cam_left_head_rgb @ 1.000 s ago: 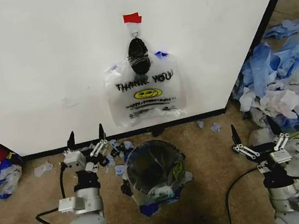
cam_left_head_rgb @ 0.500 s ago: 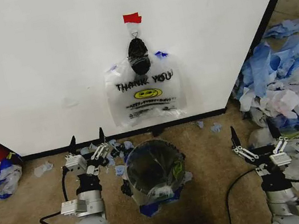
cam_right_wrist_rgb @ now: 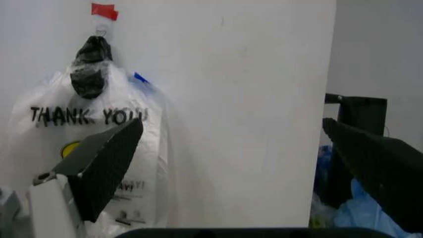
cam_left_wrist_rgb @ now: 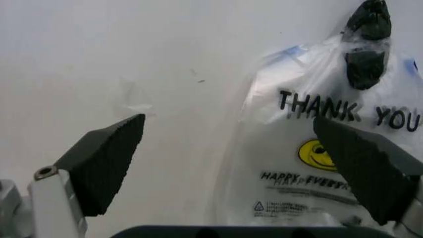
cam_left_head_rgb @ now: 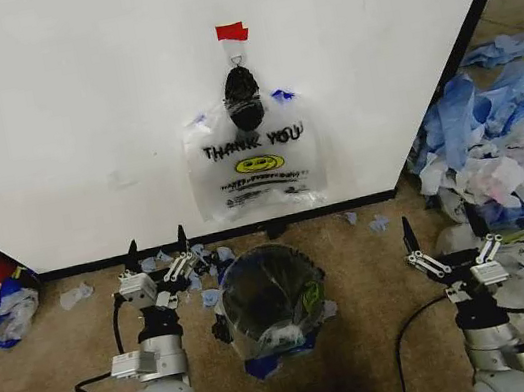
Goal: Pick up the garbage bag from the wall and place it over the trash bin.
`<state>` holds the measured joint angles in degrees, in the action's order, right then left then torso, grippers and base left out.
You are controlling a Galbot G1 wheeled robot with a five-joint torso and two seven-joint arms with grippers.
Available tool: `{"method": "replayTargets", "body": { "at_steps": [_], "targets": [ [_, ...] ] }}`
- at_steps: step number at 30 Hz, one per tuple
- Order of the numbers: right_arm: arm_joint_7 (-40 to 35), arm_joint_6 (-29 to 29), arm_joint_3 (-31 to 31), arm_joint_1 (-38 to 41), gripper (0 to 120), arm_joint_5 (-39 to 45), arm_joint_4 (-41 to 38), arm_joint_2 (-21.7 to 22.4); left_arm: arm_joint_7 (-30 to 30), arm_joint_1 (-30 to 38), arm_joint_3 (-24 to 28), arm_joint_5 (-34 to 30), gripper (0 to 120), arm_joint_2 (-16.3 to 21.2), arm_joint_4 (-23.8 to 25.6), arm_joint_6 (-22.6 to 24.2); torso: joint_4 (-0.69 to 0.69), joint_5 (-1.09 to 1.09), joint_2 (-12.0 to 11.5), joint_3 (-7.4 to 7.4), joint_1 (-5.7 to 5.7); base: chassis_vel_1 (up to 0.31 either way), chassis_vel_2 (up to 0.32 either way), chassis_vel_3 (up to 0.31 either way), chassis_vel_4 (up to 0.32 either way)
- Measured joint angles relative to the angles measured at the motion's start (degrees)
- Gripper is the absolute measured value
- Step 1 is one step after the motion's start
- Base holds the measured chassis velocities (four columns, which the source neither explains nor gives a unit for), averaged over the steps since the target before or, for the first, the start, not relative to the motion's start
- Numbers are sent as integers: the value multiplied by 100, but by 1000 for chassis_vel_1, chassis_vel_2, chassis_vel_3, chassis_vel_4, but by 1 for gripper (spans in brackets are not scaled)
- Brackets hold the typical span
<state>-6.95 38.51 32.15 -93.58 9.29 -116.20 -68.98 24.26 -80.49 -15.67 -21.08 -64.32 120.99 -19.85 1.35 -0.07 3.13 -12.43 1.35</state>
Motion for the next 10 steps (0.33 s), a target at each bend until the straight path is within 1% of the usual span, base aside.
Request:
{"method": "replayTargets", "body": {
  "at_steps": [10],
  "targets": [
    [28,3,-14,2,100,69,-13,22,6,-20,19,2,100,-31,-10,5,0,0,0,0,0,0,0,0,0]
  ]
}}
